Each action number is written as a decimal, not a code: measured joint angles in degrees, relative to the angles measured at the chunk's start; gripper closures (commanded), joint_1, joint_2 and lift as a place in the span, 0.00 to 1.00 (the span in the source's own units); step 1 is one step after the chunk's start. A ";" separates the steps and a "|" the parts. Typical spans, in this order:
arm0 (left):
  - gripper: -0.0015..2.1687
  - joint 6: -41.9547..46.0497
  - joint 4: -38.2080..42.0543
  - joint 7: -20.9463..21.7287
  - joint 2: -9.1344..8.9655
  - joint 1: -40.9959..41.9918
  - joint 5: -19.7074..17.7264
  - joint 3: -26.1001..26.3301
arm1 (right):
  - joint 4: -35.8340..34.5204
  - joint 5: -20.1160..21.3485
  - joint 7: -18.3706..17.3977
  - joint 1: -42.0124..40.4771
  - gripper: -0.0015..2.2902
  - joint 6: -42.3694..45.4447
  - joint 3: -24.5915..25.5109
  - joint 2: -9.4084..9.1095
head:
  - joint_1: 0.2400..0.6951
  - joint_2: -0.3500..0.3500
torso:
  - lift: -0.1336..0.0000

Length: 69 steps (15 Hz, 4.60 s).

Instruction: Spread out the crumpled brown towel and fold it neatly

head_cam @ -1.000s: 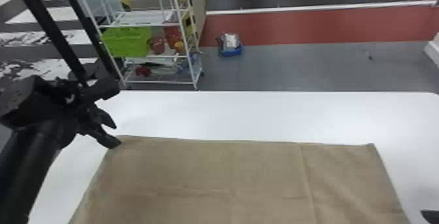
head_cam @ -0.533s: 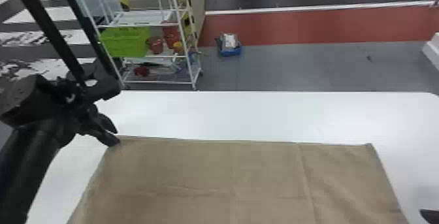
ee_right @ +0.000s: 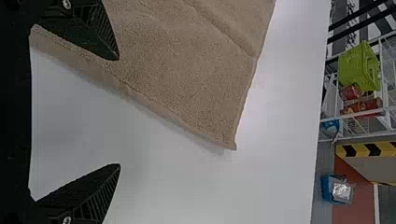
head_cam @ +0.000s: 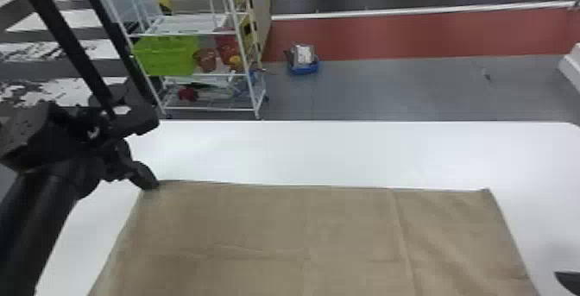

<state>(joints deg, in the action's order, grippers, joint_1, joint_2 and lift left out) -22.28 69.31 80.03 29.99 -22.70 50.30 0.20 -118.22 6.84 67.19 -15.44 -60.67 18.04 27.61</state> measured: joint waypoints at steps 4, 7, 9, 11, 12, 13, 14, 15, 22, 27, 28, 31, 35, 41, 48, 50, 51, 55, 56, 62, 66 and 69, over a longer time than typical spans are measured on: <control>0.63 -0.21 6.07 1.03 0.16 4.18 -0.76 -2.72 | 0.61 -3.07 -6.97 2.20 0.03 -3.40 0.12 -0.69 | 1.00 0.68 | 0.08; 0.63 -0.35 9.09 1.46 0.24 6.75 -1.38 -4.43 | 5.60 -6.23 -12.97 7.86 0.04 -7.12 -2.24 -1.45 | 1.00 0.67 | 0.08; 0.63 -0.35 9.47 1.44 0.25 7.36 -1.55 -5.04 | 8.86 -7.08 -15.09 13.13 0.04 -8.79 -4.43 -3.09 | 1.00 0.69 | 0.08; 0.63 -0.33 9.52 1.44 0.25 7.52 -1.60 -5.31 | 10.24 -7.43 -16.15 17.64 0.04 -11.62 -5.98 -4.67 | 1.00 0.72 | 0.08; 0.63 -0.27 9.52 1.45 0.25 7.59 -1.60 -5.48 | 10.88 -7.50 -16.70 19.57 0.06 -13.23 -7.02 -5.15 | 1.00 0.73 | 0.08; 0.63 -0.24 9.53 1.50 0.25 7.70 -1.61 -5.64 | 11.69 -7.41 -16.97 21.09 0.07 -14.53 -8.14 -5.34 | 1.00 0.74 | 0.08; 0.63 -0.20 9.54 1.51 0.25 7.82 -1.61 -5.76 | 12.96 -7.20 -17.26 22.72 0.09 -16.01 -9.48 -5.42 | 1.00 0.75 | 0.08; 0.63 -0.19 9.55 1.46 0.25 7.92 -1.61 -5.80 | 14.01 -7.00 -17.41 23.89 0.09 -17.11 -10.34 -5.44 | 1.00 0.76 | 0.08; 0.63 -0.15 9.53 1.42 0.64 7.94 -1.69 -5.98 | 22.67 -5.19 -18.86 30.33 0.12 -17.74 -14.24 -5.34 | 1.00 0.75 | 0.08; 0.63 -0.03 9.53 1.44 0.53 7.90 -1.78 -5.82 | 26.55 -3.13 -19.30 34.37 0.17 -17.51 -18.08 -5.86 | 1.00 0.75 | 0.08; 0.63 -0.01 9.53 1.44 0.53 7.90 -1.78 -5.82 | 27.17 -2.85 -19.30 34.93 0.17 -17.51 -18.66 -5.94 | 1.00 0.76 | 0.08; 0.63 0.00 9.53 1.44 0.59 7.85 -1.78 -5.82 | 28.31 -1.83 -19.14 36.10 0.17 -17.76 -20.53 -5.98 | 1.00 0.76 | 0.08; 0.63 -0.01 9.53 1.44 0.60 7.75 -1.78 -5.82 | 28.65 -0.68 -19.11 36.74 0.17 -18.18 -22.28 -5.99 | 1.00 0.77 | 0.08; 0.63 0.01 9.45 1.27 0.59 7.51 -1.78 -5.74 | 31.26 0.83 -19.02 38.01 0.21 -18.14 -24.60 -6.31 | 1.00 0.77 | 0.08; 0.63 0.22 9.44 1.22 0.60 7.56 -1.80 -5.89 | 31.29 0.86 -18.74 38.15 0.60 -17.09 -25.39 -7.13 | 1.00 0.79 | 0.08; 0.63 0.38 9.53 1.29 0.60 7.72 -2.20 -6.26 | 31.01 0.87 -18.20 37.72 0.60 -15.91 -24.80 -7.11 | 1.00 0.79 | 0.08; 0.63 0.70 9.88 1.31 0.60 8.07 -2.61 -7.02 | 30.36 0.83 -17.48 37.08 0.60 -15.13 -24.33 -6.96 | 1.00 0.79 | 0.08; 0.63 3.31 15.17 1.42 0.59 13.15 -6.17 -13.87 | 21.60 1.38 -12.80 30.80 0.60 -12.56 -22.22 -5.03 | 1.00 0.83 | 0.08; 0.63 4.59 17.32 1.44 0.52 15.48 -7.99 -16.77 | 18.71 1.47 -11.50 28.74 0.60 -11.89 -21.14 -4.59 | 1.00 0.84 | 0.08; 0.63 15.98 23.91 0.07 -1.83 26.39 -17.59 -31.23 | 3.40 1.35 -5.37 17.90 0.60 -8.91 -16.30 -3.30 | 1.00 0.93 | 0.08; 0.63 25.41 24.74 -1.59 -3.57 31.22 -22.24 -37.92 | -6.56 2.13 0.08 10.94 0.60 -8.78 -15.51 -2.25 | 1.00 1.00 | 0.08; 0.63 30.15 24.59 -1.90 -4.27 32.79 -24.85 -40.71 | -10.88 3.53 2.75 7.35 0.60 -8.76 -16.06 -1.33 | 1.00 1.00 | 0.08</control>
<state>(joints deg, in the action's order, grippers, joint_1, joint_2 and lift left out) 7.87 93.90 78.14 25.72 10.09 25.44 -40.51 -129.11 10.36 69.94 -8.09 -69.44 1.98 26.28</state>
